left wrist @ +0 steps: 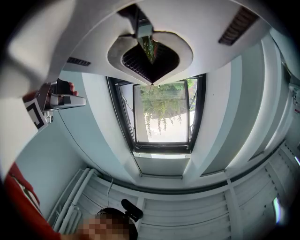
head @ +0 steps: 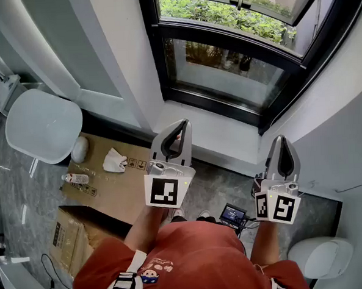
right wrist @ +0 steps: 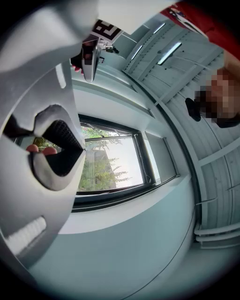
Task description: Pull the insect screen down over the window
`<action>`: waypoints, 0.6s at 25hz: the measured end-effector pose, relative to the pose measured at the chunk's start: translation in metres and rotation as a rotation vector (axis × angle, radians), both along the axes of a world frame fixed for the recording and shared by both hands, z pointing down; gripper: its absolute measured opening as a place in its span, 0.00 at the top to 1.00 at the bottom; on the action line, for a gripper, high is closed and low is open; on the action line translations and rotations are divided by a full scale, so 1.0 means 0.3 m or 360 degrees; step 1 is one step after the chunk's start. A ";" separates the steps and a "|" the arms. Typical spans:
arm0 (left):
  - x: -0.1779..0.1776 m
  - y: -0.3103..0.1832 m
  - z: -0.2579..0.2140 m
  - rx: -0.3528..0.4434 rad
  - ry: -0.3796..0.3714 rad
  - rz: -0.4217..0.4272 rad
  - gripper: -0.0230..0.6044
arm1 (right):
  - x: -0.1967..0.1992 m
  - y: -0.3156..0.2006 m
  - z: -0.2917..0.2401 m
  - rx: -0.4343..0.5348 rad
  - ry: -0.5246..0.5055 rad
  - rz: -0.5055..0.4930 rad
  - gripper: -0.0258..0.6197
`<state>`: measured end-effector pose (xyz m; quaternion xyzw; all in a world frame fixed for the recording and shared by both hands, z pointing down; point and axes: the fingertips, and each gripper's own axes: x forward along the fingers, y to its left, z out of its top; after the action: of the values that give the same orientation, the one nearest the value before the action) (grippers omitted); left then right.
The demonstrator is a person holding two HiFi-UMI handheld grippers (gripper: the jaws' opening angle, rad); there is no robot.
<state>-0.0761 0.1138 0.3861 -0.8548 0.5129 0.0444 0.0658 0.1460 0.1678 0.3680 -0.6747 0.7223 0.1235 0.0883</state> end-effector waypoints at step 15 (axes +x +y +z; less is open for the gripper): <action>0.065 0.035 0.005 0.0051 -0.0004 0.0004 0.96 | 0.060 0.040 0.011 0.0024 -0.0022 0.0014 0.95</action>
<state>-0.0566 0.1242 0.3876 -0.8543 0.5110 0.0518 0.0800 0.1640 0.1797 0.3711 -0.6780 0.7177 0.1249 0.0978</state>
